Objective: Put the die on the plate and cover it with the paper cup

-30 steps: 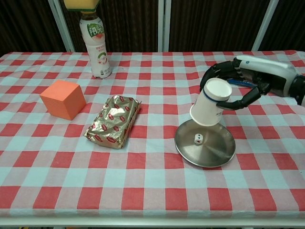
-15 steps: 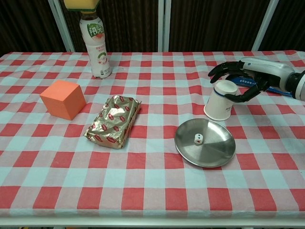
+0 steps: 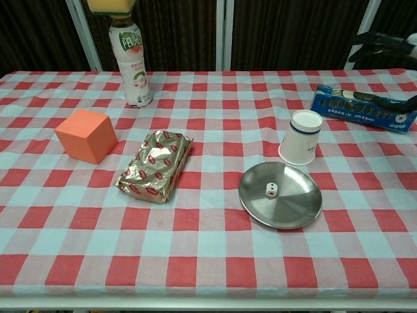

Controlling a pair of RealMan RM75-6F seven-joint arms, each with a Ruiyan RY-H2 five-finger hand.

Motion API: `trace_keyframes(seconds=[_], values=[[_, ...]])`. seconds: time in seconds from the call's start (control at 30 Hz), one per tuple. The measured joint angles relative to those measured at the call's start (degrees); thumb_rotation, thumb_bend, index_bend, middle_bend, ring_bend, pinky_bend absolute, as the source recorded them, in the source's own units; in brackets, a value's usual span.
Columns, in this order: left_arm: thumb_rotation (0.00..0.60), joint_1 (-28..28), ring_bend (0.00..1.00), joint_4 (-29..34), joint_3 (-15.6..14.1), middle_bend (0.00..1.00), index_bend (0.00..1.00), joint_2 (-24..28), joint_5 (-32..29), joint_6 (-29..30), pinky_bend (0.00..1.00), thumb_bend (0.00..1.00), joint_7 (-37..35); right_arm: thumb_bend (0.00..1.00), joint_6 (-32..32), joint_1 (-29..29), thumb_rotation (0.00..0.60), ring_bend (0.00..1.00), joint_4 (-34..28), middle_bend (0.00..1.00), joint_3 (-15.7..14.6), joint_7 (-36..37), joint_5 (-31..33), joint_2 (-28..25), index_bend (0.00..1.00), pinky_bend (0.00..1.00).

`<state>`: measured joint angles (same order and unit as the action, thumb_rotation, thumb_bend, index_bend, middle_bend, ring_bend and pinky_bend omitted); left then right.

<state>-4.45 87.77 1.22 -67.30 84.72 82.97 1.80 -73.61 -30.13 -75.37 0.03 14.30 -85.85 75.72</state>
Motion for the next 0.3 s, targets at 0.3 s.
trace_keyframes(seconds=[0.3], values=[[0.6, -0.1, 0.07, -0.4, 0.6, 0.18, 0.18, -1.6, 0.3, 1.3, 0.0, 0.0, 2.0, 0.3, -18.1, 16.8, 0.6, 0.02, -15.1, 0.16, -3.0, -10.1, -0.8, -11.1, 0.1, 0.04]])
